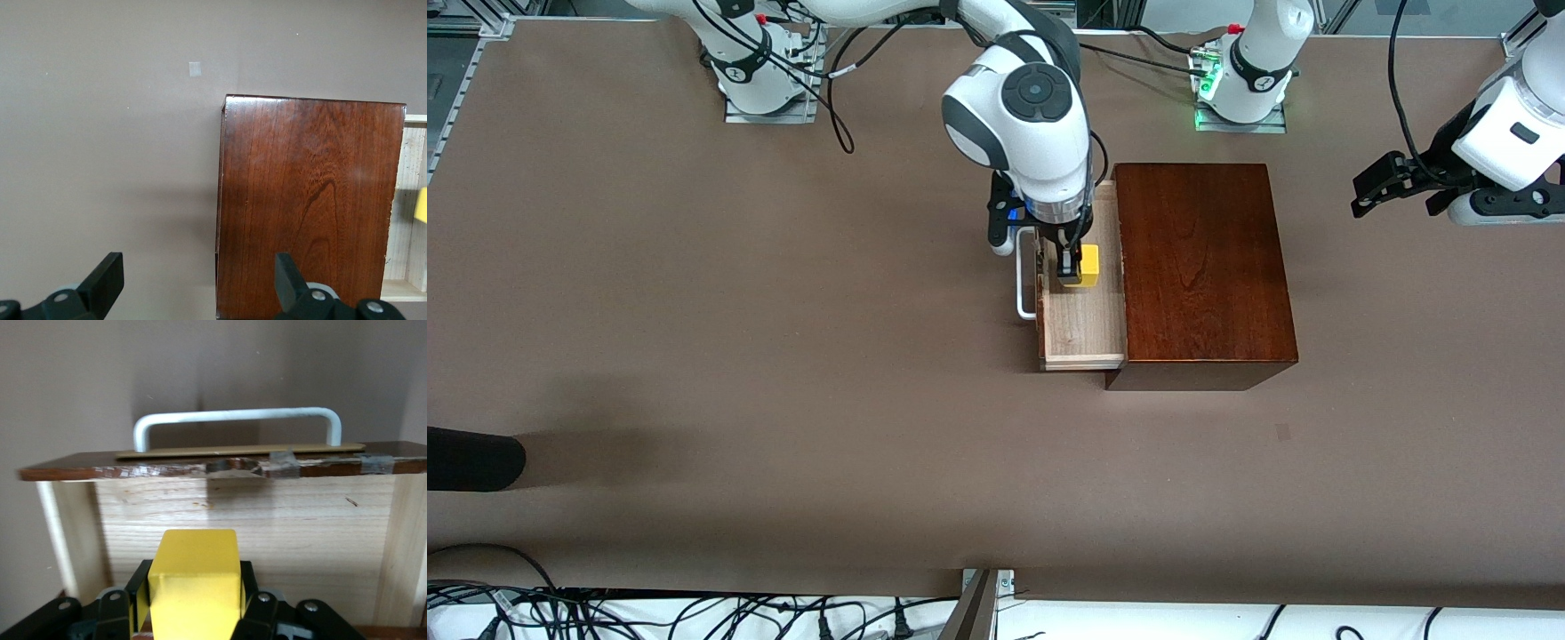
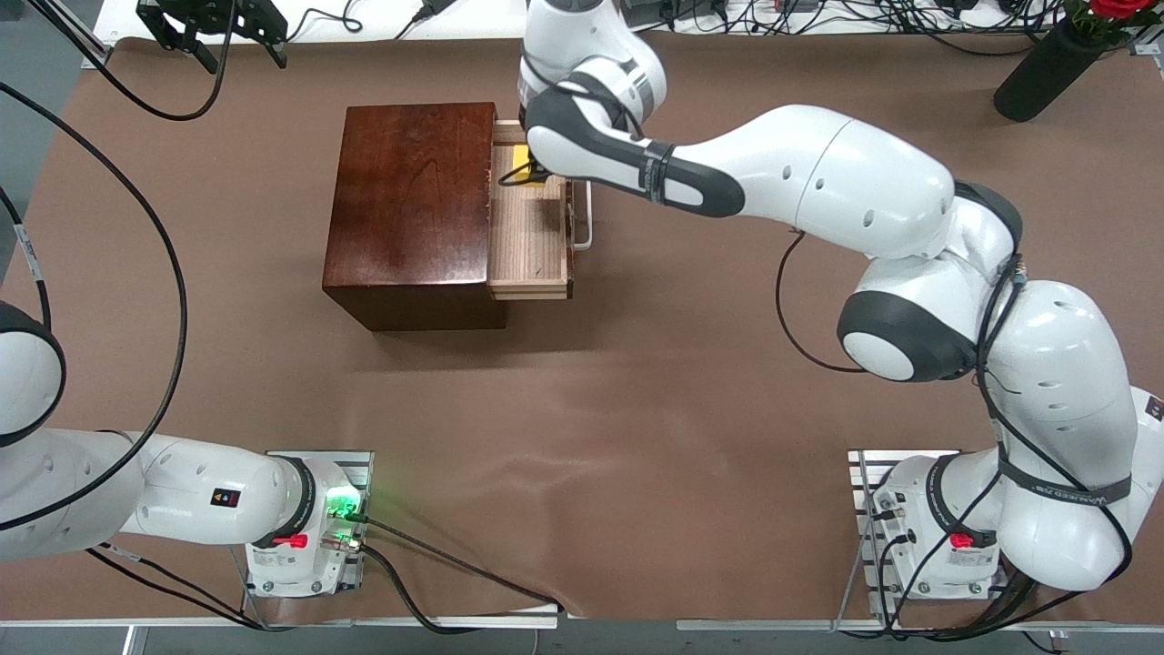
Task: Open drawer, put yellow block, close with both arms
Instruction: 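Lower the cube into the drawer and open the right gripper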
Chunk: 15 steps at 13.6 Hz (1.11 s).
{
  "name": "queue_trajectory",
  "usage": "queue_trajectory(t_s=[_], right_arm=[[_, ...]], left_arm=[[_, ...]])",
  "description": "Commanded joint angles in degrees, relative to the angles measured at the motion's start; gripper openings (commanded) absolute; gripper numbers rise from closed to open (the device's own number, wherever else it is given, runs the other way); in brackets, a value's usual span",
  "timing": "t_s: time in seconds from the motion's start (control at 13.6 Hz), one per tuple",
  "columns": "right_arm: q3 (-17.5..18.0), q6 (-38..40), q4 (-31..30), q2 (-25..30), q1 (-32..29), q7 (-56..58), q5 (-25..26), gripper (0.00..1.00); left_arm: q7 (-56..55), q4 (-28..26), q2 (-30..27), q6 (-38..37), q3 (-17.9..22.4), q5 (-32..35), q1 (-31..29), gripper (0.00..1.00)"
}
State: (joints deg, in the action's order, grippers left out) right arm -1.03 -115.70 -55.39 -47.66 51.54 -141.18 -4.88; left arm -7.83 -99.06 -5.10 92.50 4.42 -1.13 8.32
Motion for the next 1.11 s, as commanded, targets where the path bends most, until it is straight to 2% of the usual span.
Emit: queue_trajectory(t_s=[0.0,0.37,0.59,0.66,0.74,0.88,1.03], right_arm=[[-0.47,-0.84,2.13,-2.70,0.57,-0.94,-0.84,0.25],[-0.38,-0.23,0.72,-3.75,0.66,-0.50,-1.01,0.25],[0.94,-0.14,-0.06,-4.20,0.66,1.08,-1.10,0.25],[0.94,-0.14,-0.16,-4.20,0.75,1.17,-1.10,0.31],[1.03,-0.14,-0.25,-4.28,0.75,1.17,-1.10,0.40],[1.20,-0.14,-0.60,-4.20,0.66,2.65,-1.10,1.00],[1.20,-0.14,-0.69,-4.20,0.75,2.75,-1.10,1.00]], left_arm=[[-0.08,0.97,-0.70,-1.27,0.24,-0.28,0.12,1.00],[-0.08,1.06,-0.62,-1.36,0.24,-0.28,0.12,1.00],[-0.16,1.23,-0.44,-1.19,0.06,-0.37,0.12,1.00],[-0.16,1.23,-0.27,-1.01,0.06,-0.37,0.12,1.00],[-0.16,1.58,-0.01,-1.01,0.15,-0.37,0.12,1.00],[-0.16,1.59,0.26,-1.01,0.15,-0.28,0.12,1.00],[-0.16,1.67,0.79,-0.83,0.15,-0.28,0.12,1.00]])
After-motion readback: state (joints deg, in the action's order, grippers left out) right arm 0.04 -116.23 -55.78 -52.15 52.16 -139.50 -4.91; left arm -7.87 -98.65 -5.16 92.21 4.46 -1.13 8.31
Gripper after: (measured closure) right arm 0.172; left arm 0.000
